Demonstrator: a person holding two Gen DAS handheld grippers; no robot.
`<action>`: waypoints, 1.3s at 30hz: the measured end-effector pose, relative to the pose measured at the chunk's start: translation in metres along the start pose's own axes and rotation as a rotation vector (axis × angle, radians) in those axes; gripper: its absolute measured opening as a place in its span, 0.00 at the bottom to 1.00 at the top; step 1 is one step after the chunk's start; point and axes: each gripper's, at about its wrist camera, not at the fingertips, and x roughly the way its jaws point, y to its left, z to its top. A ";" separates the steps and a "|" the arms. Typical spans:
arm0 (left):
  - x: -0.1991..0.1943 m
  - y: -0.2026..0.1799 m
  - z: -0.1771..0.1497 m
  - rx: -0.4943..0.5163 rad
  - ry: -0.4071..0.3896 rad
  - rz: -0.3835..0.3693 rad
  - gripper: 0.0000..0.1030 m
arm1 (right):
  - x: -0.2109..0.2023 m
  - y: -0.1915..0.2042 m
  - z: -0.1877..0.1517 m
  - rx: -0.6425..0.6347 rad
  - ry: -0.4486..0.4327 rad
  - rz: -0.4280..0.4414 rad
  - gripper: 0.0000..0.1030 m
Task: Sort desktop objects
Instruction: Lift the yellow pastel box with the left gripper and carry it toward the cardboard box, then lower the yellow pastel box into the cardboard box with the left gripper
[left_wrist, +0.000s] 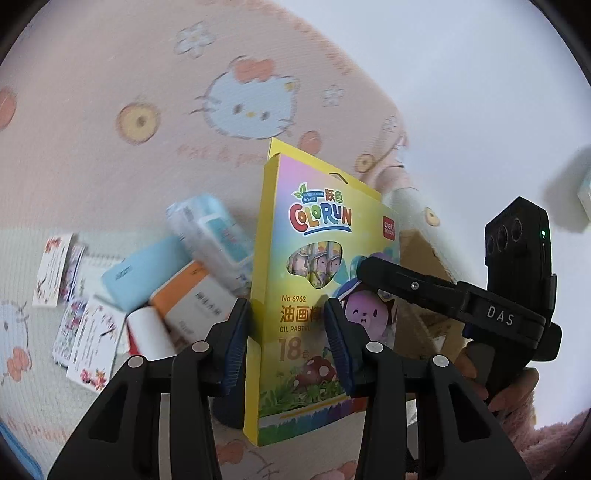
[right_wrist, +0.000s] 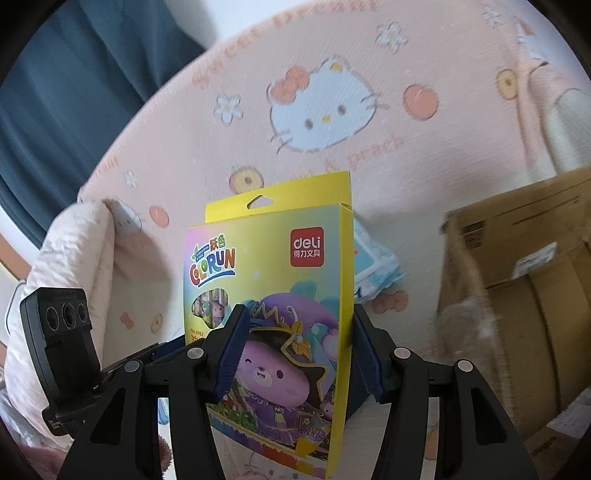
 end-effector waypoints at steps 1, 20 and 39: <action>0.001 -0.005 0.002 0.009 -0.004 0.002 0.44 | -0.008 -0.005 0.000 0.006 -0.013 0.003 0.52; 0.099 -0.170 0.012 0.172 0.124 -0.211 0.44 | -0.152 -0.112 0.009 0.024 -0.260 -0.199 0.52; 0.150 -0.184 -0.015 0.230 0.305 -0.109 0.44 | -0.088 -0.232 0.005 0.306 0.028 -0.016 0.52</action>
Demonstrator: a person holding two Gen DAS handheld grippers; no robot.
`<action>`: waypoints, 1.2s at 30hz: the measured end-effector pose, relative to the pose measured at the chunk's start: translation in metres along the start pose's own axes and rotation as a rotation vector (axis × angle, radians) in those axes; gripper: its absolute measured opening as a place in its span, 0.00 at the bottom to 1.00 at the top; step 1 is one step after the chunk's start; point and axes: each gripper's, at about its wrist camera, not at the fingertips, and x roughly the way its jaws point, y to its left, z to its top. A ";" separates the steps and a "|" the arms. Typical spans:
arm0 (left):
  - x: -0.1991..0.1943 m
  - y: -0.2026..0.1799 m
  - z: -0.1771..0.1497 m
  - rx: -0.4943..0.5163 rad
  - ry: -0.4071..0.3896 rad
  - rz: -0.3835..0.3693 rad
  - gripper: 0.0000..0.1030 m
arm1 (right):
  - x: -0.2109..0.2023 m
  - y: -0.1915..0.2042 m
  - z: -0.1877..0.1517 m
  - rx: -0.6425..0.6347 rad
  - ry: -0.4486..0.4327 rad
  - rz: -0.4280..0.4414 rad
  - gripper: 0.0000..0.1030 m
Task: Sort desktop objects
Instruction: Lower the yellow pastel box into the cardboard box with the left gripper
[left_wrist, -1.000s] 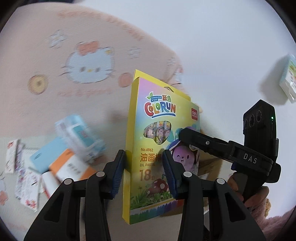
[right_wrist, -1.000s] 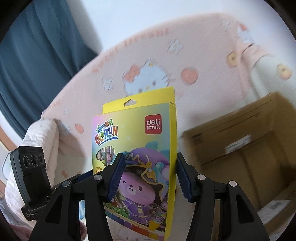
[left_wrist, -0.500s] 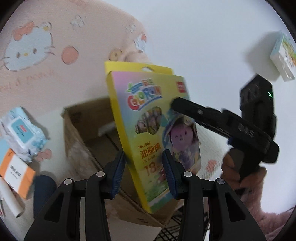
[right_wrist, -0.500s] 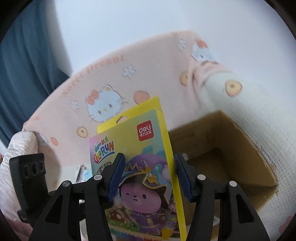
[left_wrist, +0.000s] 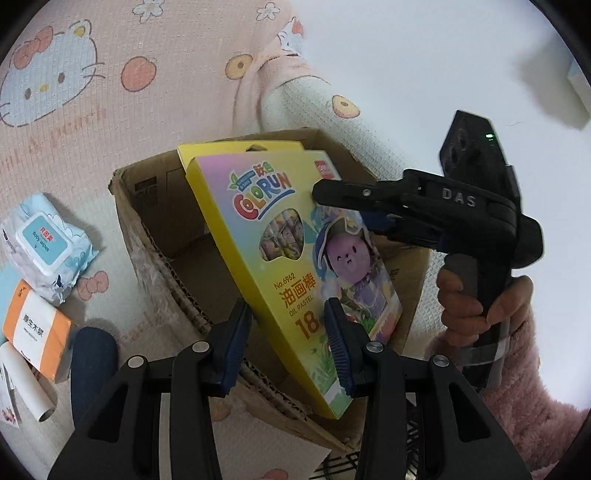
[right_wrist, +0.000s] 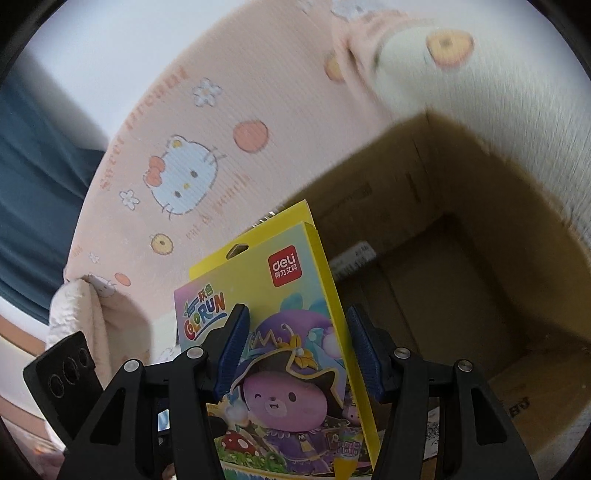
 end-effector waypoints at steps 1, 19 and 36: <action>0.000 -0.002 0.000 0.006 0.002 0.003 0.44 | 0.002 -0.003 0.001 0.009 0.009 0.006 0.52; -0.008 -0.043 -0.002 0.292 0.029 0.298 0.53 | 0.034 0.004 0.001 -0.008 0.127 -0.085 0.54; 0.030 -0.013 0.056 0.228 0.225 0.219 0.53 | 0.061 -0.024 0.007 0.156 0.352 -0.305 0.55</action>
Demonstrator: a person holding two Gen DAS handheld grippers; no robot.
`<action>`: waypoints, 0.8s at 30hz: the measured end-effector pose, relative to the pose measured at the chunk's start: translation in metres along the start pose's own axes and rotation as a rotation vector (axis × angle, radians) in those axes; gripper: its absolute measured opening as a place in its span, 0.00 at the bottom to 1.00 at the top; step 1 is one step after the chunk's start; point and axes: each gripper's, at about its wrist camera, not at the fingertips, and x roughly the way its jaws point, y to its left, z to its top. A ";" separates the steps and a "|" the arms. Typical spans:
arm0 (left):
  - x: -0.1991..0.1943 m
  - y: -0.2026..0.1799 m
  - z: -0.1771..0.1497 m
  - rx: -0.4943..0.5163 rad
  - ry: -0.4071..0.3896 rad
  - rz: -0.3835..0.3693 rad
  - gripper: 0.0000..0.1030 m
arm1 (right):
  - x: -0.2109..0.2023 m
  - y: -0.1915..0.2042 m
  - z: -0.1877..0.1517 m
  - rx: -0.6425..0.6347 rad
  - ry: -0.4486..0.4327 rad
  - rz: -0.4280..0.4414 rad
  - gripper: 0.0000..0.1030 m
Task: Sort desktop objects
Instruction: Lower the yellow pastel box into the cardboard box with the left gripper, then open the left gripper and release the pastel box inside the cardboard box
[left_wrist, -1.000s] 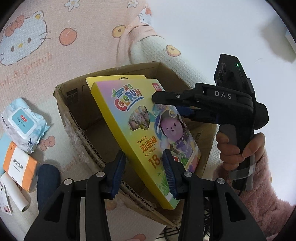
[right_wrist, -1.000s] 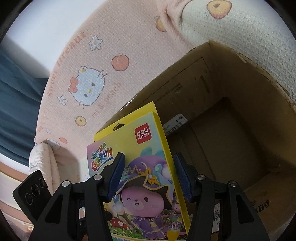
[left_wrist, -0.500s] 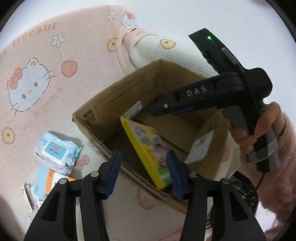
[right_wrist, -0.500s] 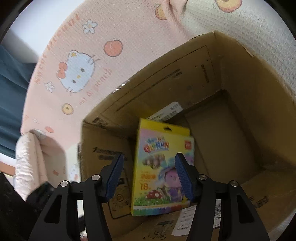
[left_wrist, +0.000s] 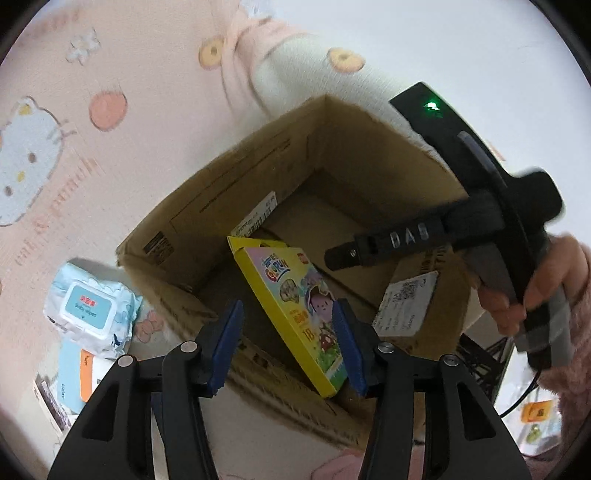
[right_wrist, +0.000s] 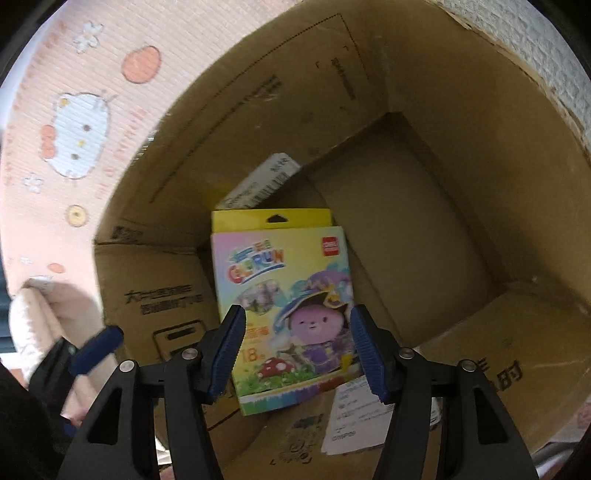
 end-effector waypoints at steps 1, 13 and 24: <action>0.005 0.004 0.007 -0.015 0.027 -0.018 0.53 | 0.002 0.000 0.002 0.003 0.009 -0.009 0.55; 0.062 -0.005 0.030 0.102 0.232 0.027 0.25 | 0.069 -0.056 0.028 0.395 0.143 0.025 0.10; 0.108 -0.005 0.029 0.112 0.354 0.141 0.18 | 0.102 -0.069 0.040 0.415 0.219 -0.024 0.10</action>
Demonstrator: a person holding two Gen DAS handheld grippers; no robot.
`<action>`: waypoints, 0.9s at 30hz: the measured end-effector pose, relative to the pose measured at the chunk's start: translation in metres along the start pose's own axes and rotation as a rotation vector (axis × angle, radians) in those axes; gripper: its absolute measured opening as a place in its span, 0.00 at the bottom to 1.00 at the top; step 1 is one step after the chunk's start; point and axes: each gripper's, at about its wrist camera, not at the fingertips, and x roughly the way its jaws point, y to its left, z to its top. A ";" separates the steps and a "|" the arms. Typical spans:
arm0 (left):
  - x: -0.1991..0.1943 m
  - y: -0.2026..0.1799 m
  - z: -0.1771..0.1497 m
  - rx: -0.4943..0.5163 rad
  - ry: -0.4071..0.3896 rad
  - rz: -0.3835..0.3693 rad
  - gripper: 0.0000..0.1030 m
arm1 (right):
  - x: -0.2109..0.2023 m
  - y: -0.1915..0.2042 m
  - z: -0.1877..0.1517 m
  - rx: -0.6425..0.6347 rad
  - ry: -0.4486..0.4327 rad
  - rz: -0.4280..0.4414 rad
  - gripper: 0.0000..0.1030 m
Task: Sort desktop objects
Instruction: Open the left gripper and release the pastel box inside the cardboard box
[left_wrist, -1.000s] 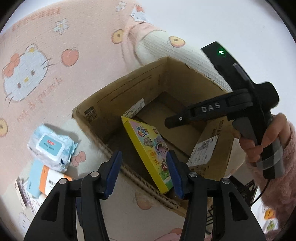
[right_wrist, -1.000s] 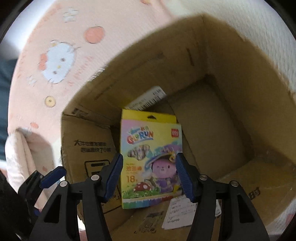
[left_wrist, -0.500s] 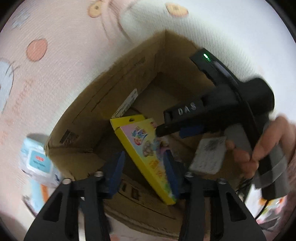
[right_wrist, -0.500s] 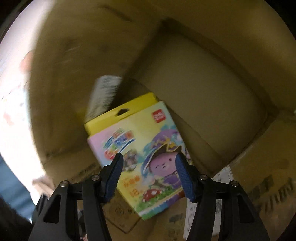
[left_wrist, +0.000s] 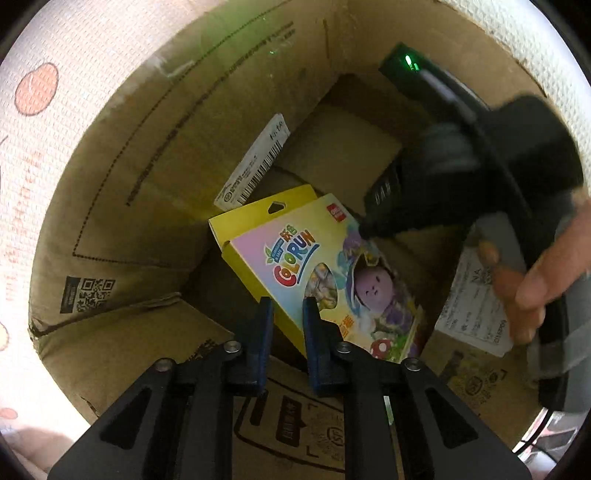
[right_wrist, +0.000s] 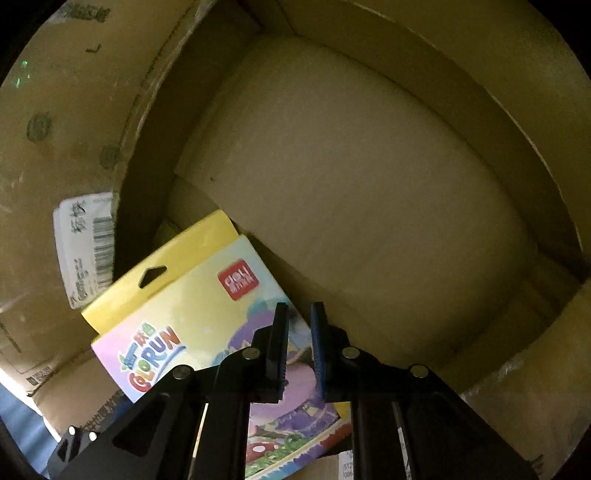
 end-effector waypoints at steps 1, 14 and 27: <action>0.000 0.000 0.000 -0.008 0.004 0.000 0.18 | 0.000 0.002 0.003 -0.017 -0.007 0.015 0.10; 0.022 -0.025 -0.004 0.068 0.178 -0.047 0.19 | -0.001 0.024 0.016 -0.067 0.077 0.196 0.11; 0.003 -0.014 0.003 -0.038 0.100 -0.011 0.46 | -0.048 0.037 -0.001 -0.153 -0.047 -0.077 0.27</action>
